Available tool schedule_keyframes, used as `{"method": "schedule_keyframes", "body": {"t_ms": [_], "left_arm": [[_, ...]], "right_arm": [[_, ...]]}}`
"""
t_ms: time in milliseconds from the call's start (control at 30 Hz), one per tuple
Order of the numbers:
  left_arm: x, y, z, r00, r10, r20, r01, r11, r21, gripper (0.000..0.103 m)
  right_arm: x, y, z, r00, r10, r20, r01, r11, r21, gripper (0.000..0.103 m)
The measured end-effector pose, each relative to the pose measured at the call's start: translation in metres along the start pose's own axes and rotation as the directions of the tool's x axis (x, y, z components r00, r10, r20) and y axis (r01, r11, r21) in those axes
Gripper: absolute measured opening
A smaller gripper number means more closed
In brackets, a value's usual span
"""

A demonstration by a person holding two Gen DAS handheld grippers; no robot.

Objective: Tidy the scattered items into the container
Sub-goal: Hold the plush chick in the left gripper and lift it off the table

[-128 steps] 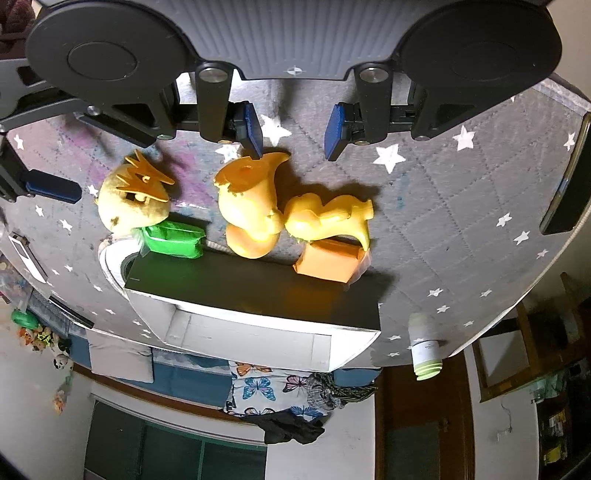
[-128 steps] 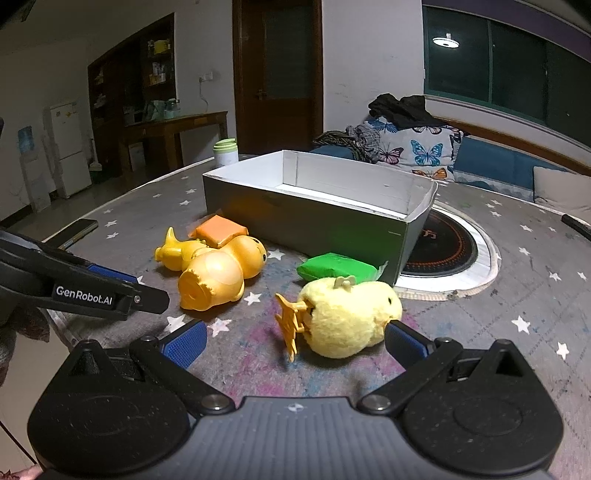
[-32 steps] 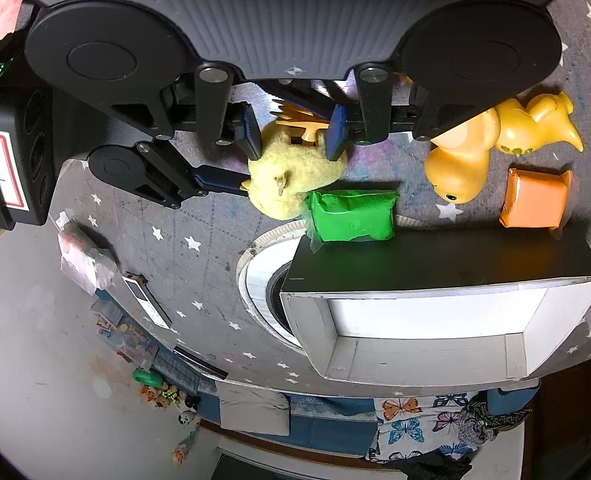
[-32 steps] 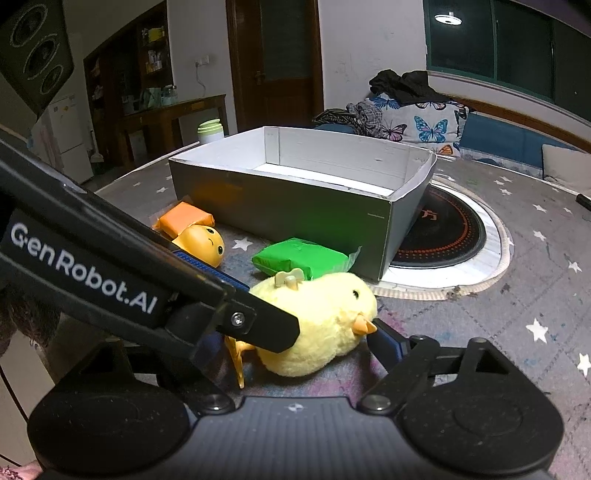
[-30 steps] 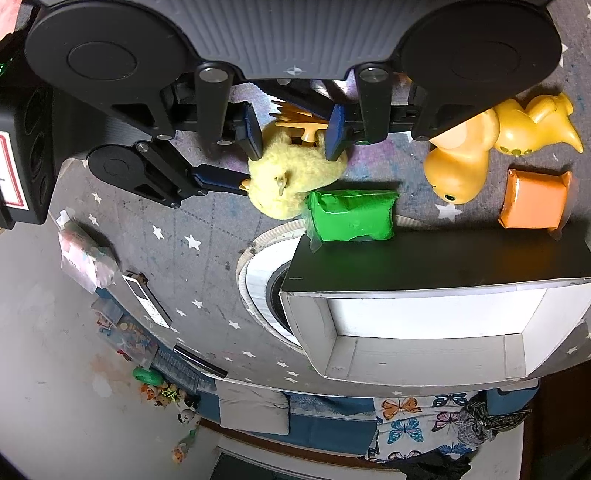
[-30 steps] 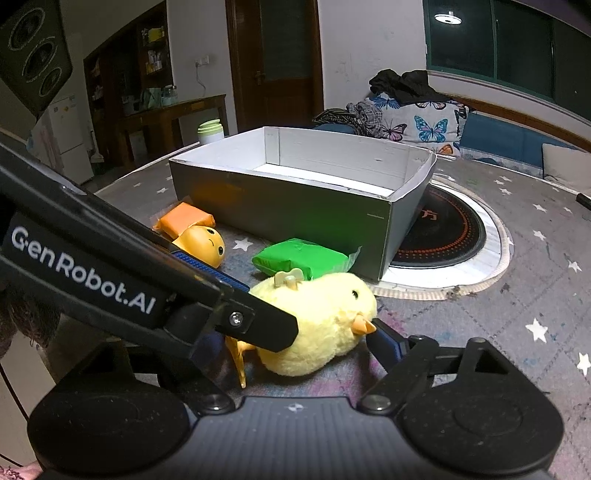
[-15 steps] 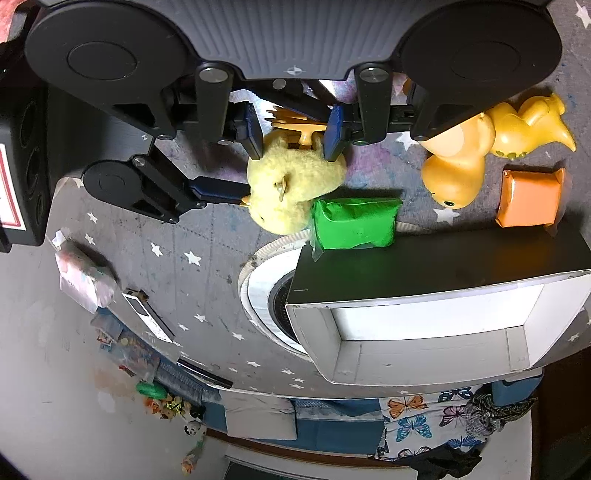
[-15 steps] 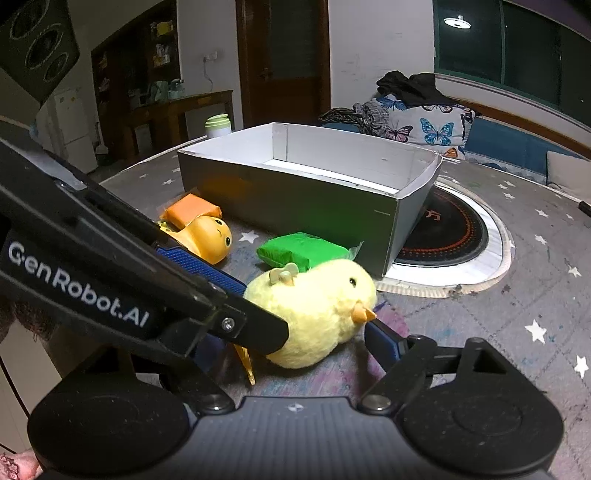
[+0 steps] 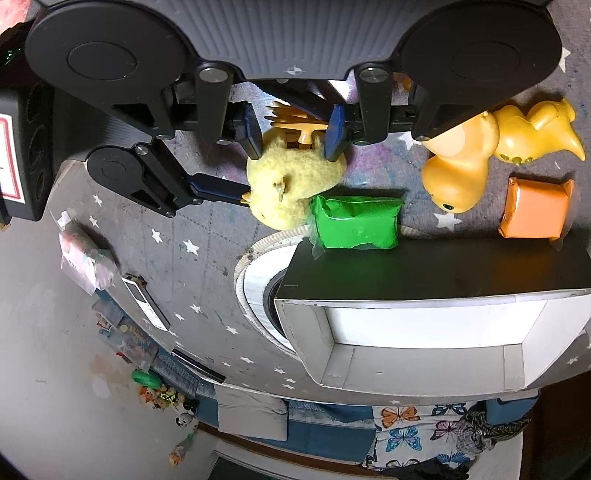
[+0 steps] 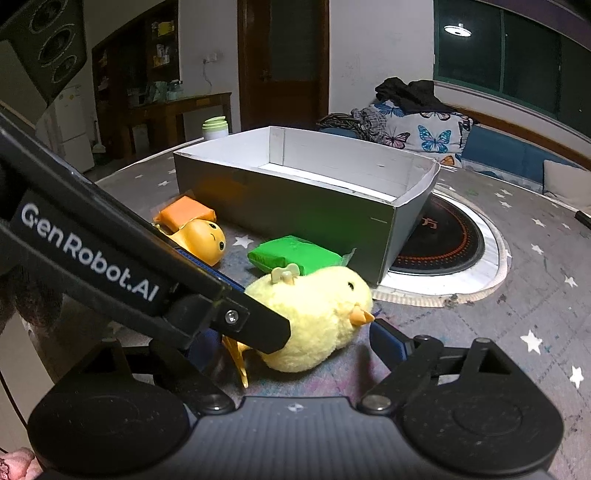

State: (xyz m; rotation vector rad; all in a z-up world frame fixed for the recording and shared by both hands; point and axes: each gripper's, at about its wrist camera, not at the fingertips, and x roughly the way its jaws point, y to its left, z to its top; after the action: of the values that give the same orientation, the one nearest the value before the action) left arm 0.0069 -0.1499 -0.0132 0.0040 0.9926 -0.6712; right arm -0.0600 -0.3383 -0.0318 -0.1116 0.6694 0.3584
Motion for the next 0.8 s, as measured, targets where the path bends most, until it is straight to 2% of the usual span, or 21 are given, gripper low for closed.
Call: {"method": "schedule_keyframes", "body": {"t_ms": [400, 800], "left_arm": [[0.0, 0.0, 0.002, 1.0, -0.008, -0.008, 0.008, 1.0, 0.008, 0.04], [-0.011, -0.005, 0.002, 1.0, -0.003, 0.018, 0.003, 1.0, 0.025, 0.037]], "right_arm": [[0.001, -0.001, 0.001, 1.0, 0.019, 0.001, -0.019, 1.0, -0.004, 0.085], [-0.008, -0.002, 0.004, 1.0, 0.026, 0.011, -0.026, 1.0, -0.004, 0.082]]}}
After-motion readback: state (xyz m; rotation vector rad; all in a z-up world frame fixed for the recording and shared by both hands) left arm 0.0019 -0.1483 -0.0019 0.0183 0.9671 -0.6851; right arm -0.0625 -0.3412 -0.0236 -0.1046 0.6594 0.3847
